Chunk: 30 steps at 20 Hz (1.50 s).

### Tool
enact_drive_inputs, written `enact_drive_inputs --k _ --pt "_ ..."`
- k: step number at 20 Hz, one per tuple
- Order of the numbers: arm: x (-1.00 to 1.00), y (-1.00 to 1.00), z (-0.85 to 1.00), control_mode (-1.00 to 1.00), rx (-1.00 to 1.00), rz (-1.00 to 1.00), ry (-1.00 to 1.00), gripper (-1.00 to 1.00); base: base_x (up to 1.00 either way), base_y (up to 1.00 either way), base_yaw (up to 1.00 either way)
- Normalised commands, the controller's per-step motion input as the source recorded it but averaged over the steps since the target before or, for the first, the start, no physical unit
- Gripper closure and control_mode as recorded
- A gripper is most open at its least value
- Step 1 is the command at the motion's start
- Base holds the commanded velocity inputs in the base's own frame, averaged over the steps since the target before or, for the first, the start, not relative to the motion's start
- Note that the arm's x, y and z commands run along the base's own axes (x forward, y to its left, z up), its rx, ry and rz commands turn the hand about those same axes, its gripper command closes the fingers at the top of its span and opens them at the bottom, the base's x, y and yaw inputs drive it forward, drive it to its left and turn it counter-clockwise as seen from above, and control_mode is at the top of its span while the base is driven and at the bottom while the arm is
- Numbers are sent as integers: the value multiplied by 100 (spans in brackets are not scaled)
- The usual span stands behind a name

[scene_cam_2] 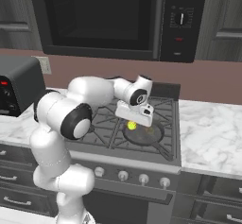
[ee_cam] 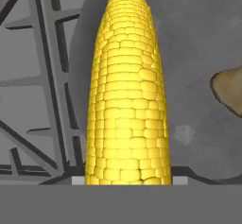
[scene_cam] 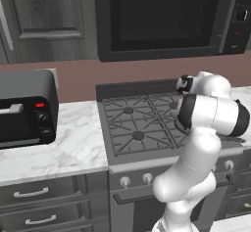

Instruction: Put the corn and garlic in the pan. Then turn on the front right burner and set the heat to medium.

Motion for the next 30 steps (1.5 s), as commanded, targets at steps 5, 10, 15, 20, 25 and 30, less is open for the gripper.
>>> enact_drive_inputs --k 5,10,15,20,25,30 --pt "49 -3 -27 -100 -1 0 2 100 0 0 0" --pt "3 -4 -7 -100 0 0 0 100 0 0 0" --pt "-1 -3 -4 -100 0 0 0 100 0 0 0" --pt "-1 0 0 -100 0 0 0 -100 0 0 0" --pt "-1 0 0 -100 0 0 0 -100 0 0 0" --pt "-48 12 2 -100 0 0 -4 -100 0 0 0"
